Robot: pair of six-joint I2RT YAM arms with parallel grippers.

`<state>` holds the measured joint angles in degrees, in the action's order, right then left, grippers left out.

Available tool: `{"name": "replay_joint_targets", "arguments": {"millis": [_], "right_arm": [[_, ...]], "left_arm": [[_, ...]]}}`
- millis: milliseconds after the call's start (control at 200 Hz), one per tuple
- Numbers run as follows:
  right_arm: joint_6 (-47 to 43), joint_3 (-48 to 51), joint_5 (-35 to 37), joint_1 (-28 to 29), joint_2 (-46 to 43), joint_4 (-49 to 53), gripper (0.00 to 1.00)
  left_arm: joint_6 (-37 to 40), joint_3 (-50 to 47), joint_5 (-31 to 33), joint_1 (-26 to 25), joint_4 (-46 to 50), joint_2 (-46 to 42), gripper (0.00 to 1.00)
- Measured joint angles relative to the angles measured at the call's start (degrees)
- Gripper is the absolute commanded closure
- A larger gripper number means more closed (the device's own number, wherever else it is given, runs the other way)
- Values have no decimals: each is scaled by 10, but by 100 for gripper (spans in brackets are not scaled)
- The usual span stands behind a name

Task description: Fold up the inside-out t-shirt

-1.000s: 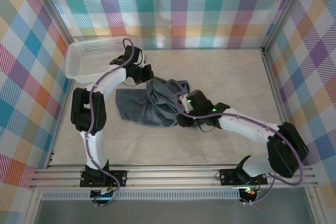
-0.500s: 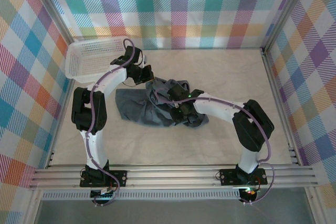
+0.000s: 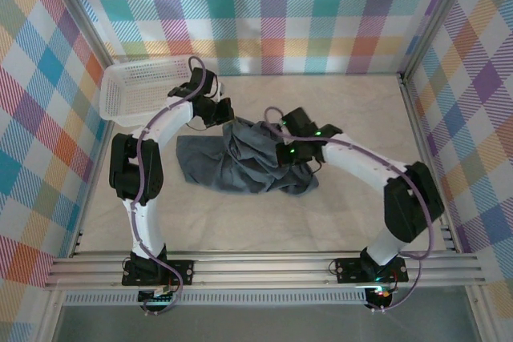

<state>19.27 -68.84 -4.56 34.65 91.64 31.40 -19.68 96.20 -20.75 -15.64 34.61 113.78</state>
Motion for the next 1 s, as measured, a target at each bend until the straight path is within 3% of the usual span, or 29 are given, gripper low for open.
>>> {"name": "replay_joint_targets", "arguments": {"millis": [170, 400, 745, 1000], "right_arm": [[47, 7, -163, -87, -30, -41, 100], [74, 10, -264, -140, -6, -61, 100], [112, 10, -360, -175, 8, -80, 100], [167, 10, -397, -200, -39, -105, 100]], "left_arm": [[12, 31, -3, 0, 7, 10, 82], [8, -3, -17, 0, -21, -7, 55], [18, -173, -56, -11, -120, -183, 49], [47, -320, -41, -33, -206, -327, 42]]}}
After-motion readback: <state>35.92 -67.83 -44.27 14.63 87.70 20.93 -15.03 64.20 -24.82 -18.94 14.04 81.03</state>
